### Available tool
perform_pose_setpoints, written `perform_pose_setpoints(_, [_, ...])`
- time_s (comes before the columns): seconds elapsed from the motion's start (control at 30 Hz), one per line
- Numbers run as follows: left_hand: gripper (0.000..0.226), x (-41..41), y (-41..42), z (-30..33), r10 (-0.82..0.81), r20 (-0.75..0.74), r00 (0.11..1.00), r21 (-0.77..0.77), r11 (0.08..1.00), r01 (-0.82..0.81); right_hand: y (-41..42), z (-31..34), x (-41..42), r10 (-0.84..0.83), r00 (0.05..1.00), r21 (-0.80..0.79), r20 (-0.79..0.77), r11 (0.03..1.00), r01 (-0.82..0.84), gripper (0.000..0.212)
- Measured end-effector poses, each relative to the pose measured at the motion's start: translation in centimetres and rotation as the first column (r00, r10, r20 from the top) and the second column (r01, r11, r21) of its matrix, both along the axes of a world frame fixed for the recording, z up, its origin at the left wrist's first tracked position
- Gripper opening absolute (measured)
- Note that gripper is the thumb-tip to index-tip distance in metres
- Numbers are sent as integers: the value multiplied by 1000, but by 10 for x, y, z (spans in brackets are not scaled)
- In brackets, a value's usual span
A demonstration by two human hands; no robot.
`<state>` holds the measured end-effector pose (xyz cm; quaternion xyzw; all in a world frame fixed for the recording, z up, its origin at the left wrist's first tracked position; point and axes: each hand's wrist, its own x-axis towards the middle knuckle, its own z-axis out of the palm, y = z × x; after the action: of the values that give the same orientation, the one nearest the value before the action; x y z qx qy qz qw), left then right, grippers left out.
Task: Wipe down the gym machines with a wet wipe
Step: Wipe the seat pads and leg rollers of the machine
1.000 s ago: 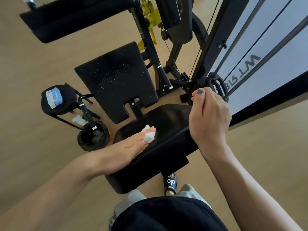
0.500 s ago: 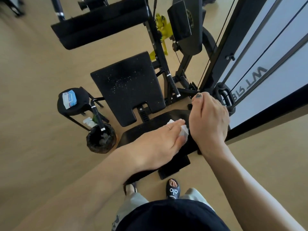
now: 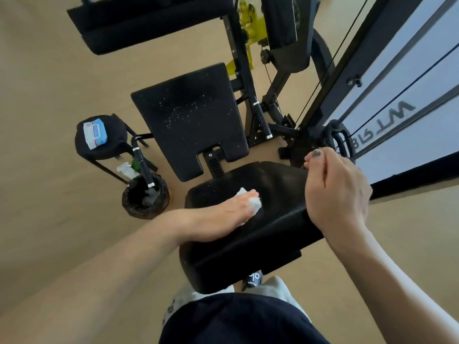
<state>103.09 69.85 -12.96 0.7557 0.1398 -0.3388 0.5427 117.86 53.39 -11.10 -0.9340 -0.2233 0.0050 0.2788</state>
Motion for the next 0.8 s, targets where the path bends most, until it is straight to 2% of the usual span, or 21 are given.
perform_pose_setpoints(0.03, [43, 13, 3, -16, -43, 24, 999, -40, 998, 44, 1, 1, 0, -12, 1000, -4, -9, 1000, 12, 43])
perform_pose_setpoints(0.07, [50, 21, 6, -30, -72, 39, 997, -67, 995, 74, 2, 3, -1, -23, 1000, -21, -18, 1000, 23, 43])
perform_pose_setpoints(0.17, [58, 14, 27, -69, -73, 110, 991, -77, 994, 81, 6, 12, -5, 3, 998, -142, -63, 990, -12, 38])
perform_pose_setpoints(0.23, [57, -10, 50, -91, -40, 46, 998, -32, 999, 41, 10, 21, -5, 71, 990, -276, -118, 956, -101, 38])
perform_pose_setpoints(0.3, [60, -48, 81, -113, 70, -64, 995, 28, 997, -68, 14, 29, -2, 128, 974, -433, -189, 879, -200, 40])
perform_pose_setpoints(0.37, [63, -76, 103, -132, 163, -110, 980, 58, 986, -158, 22, 34, 2, 164, 949, -528, -268, 799, -287, 44])
perform_pose_setpoints(0.47, [54, -64, 104, -125, 223, -149, 963, 36, 975, -220, 40, 29, 7, 192, 874, -637, -445, 618, -460, 52])
perform_pose_setpoints(0.53, [56, -54, 96, -125, 222, -161, 962, -3, 974, -226, 52, 15, 19, 138, 827, -689, -545, 489, -536, 53])
perform_pose_setpoints(0.6, [55, -50, 89, -129, 285, -140, 948, -48, 955, -294, 64, 0, 34, 57, 801, -695, -596, 462, -551, 53])
perform_pose_setpoints(0.67, [55, -48, 78, -134, 476, -184, 860, -34, 871, -490, 71, -11, 46, 26, 796, -685, -605, 492, -537, 55])
perform_pose_setpoints(0.73, [58, -56, 67, -139, 692, -199, 694, -78, 695, -715, 73, -18, 49, 27, 811, -701, -584, 487, -521, 54])
perform_pose_setpoints(0.8, [60, -64, 61, -144, 832, -226, 507, -147, 486, -862, 70, -23, 47, 48, 829, -720, -558, 469, -512, 54])
